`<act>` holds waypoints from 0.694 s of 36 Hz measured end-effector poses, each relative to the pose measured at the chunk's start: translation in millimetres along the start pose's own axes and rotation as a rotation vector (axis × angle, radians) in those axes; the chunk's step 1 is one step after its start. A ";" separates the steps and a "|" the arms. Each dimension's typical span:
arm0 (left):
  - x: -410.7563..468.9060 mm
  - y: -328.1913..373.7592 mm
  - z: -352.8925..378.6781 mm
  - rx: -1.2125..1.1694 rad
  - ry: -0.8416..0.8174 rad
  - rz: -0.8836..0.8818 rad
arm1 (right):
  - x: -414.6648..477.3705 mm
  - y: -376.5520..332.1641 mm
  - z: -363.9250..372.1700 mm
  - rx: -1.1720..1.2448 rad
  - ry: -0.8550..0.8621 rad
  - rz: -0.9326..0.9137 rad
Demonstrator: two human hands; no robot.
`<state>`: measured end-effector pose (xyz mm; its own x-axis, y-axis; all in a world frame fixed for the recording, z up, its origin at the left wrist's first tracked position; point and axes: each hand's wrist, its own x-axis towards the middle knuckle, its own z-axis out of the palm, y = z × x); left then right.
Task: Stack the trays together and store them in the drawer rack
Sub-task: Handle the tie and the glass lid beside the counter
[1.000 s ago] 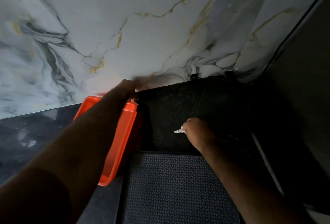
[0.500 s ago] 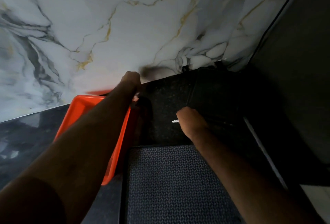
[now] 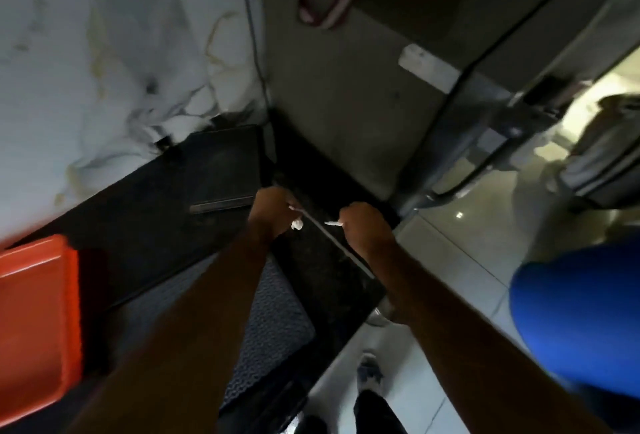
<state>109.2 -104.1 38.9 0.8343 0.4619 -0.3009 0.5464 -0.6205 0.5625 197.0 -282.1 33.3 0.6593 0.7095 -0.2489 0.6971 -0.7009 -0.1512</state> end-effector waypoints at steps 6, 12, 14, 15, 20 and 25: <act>1.8 104.4 86.7 0.023 -0.157 0.214 | -50.1 104.7 9.0 0.141 0.036 0.216; 3.2 169.3 202.6 0.088 -0.230 0.360 | -99.4 203.1 54.3 0.279 0.029 0.386; 4.6 181.0 245.4 0.108 -0.253 0.370 | -112.8 232.3 77.0 0.319 -0.002 0.442; 5.0 185.0 266.4 0.117 -0.269 0.372 | -117.2 245.6 89.2 0.349 -0.018 0.471; 7.9 173.8 371.0 0.103 -0.301 0.337 | -118.0 295.2 163.1 0.482 -0.093 0.588; 35.4 118.4 468.3 0.070 -0.308 0.132 | -97.6 326.4 255.3 0.587 -0.169 0.663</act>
<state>237.6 -458.1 -265.7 0.8750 0.1681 -0.4539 0.4272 -0.7092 0.5609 288.3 -598.9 -236.0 0.7923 0.1583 -0.5892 -0.0983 -0.9200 -0.3794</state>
